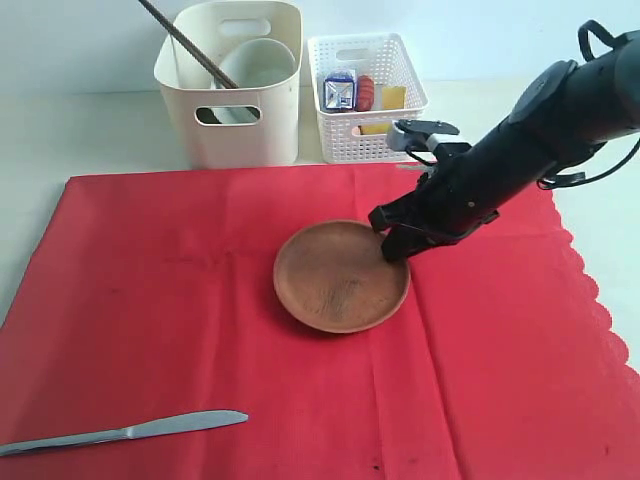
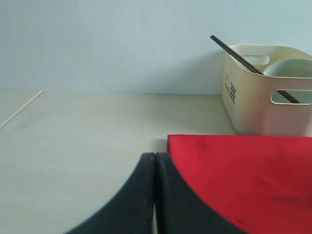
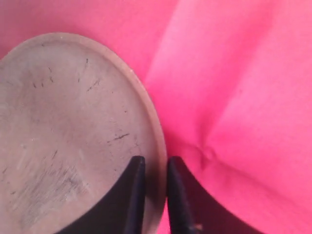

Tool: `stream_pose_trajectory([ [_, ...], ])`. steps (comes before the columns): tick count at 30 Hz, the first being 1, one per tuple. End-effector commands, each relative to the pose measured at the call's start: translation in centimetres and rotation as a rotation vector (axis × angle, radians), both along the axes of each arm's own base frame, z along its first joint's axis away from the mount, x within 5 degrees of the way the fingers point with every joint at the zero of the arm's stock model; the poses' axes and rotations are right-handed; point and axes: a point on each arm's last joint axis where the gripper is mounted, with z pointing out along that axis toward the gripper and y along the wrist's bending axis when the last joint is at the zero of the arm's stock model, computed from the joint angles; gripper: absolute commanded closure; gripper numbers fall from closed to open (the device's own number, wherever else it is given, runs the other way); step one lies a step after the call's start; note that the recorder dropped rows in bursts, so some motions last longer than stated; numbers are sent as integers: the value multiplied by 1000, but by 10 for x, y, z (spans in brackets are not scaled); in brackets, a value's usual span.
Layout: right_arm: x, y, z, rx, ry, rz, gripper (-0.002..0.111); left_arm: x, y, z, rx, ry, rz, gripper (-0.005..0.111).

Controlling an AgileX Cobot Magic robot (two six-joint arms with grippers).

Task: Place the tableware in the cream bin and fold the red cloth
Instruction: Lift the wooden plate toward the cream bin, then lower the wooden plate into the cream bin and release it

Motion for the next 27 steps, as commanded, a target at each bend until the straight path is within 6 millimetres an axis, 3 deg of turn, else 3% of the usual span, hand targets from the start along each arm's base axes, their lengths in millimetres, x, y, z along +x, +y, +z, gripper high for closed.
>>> stream_pose_trajectory([
  [1,-1,0,22,14,-58,39,108,0,0,1,1,-8,1,107],
  [8,0,10,58,99,-43,113,108,0,0,1,1,-8,1,107],
  [27,38,35,144,361,-175,116,108,0,0,1,1,-8,1,107],
])
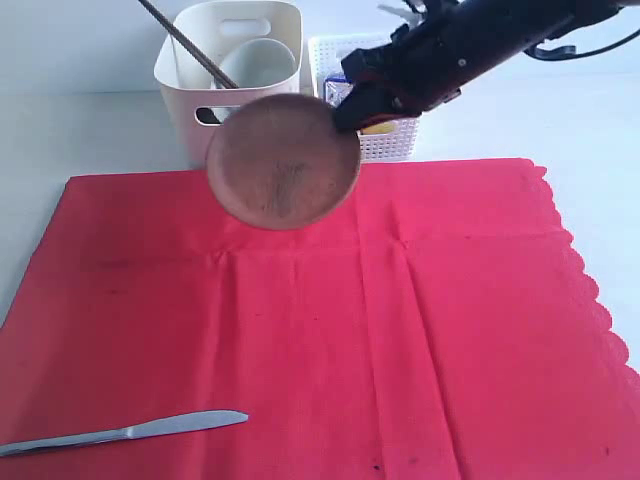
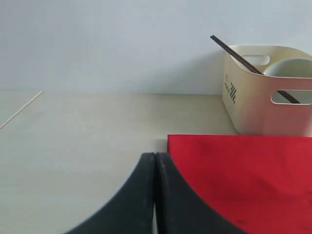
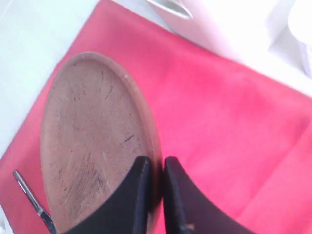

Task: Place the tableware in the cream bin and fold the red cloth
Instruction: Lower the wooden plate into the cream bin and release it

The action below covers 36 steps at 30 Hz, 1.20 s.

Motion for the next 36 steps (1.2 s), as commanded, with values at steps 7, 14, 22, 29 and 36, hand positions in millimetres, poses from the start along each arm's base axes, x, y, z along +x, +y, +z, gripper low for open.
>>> stream_pose_trajectory([
  [7,24,13,36,171,-63,-55,108,0,0,1,1,-8,1,107],
  [14,60,31,26,275,-26,-122,108,0,0,1,1,-8,1,107],
  [22,103,50,9,458,11,-251,108,0,0,1,1,-8,1,107],
  [29,120,62,1,506,-16,-251,108,0,0,1,1,-8,1,107],
  [36,126,67,1,530,19,-288,108,0,0,1,1,-8,1,107],
])
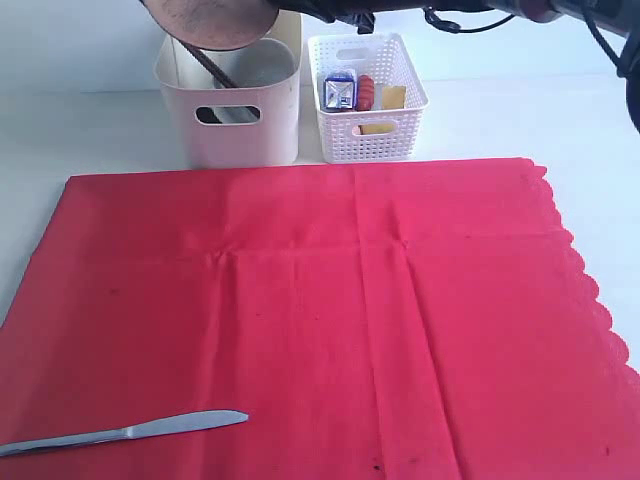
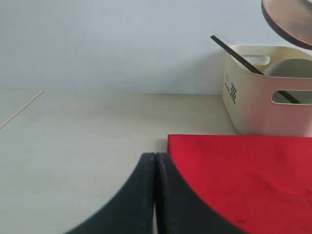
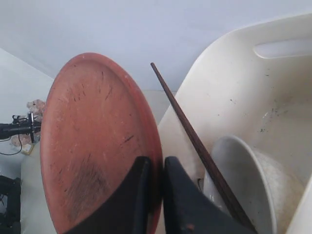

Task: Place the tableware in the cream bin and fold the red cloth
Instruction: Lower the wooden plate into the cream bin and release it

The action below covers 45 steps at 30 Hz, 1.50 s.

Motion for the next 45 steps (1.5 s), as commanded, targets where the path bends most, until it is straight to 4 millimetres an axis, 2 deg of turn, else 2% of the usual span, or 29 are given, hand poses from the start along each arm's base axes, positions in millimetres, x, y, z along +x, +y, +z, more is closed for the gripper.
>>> stream_pose_trajectory([
  [1,0,4,9,43,16,-9,108,0,0,1,1,-8,1,107],
  [45,2,3,9,60,53,-36,108,0,0,1,1,-8,1,107],
])
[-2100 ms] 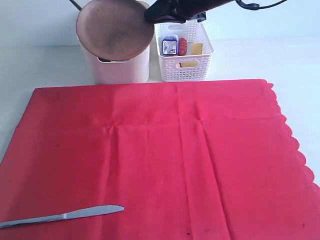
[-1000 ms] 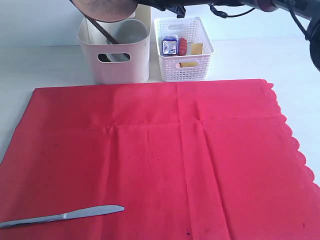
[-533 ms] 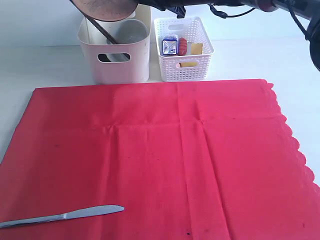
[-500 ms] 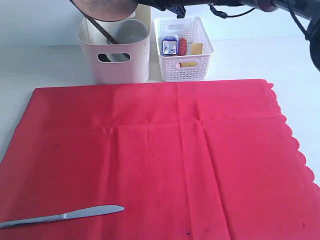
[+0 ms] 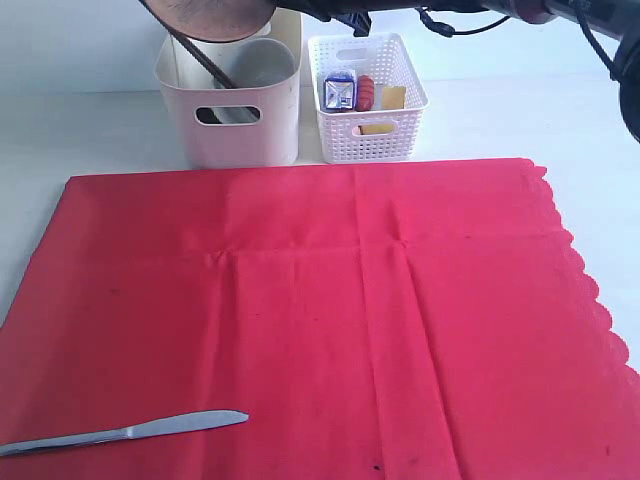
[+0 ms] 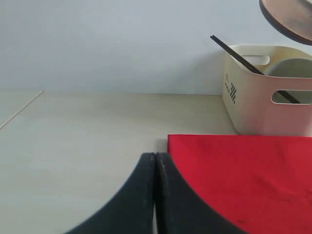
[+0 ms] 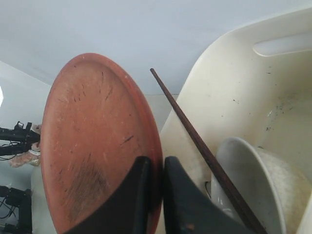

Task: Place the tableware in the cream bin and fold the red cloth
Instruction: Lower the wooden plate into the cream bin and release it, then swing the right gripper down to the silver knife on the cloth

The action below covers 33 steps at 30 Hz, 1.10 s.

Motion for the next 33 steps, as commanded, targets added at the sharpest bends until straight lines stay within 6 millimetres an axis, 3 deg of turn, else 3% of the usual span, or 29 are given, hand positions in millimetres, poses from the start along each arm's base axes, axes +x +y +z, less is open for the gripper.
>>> stream_pose_trajectory([
  [1,0,0,9,35,5,-14,108,0,0,1,1,-8,1,107],
  [7,1,0,9,36,6,-19,105,0,0,1,1,-8,1,107],
  [19,1,0,9,37,10,-22,66,0,0,1,1,-8,1,107],
  [27,-2,1,11,37,3,15,63,0,0,1,1,-8,1,107],
  [33,-18,-2,34,9,-79,155,63,0,0,1,1,-8,1,107],
])
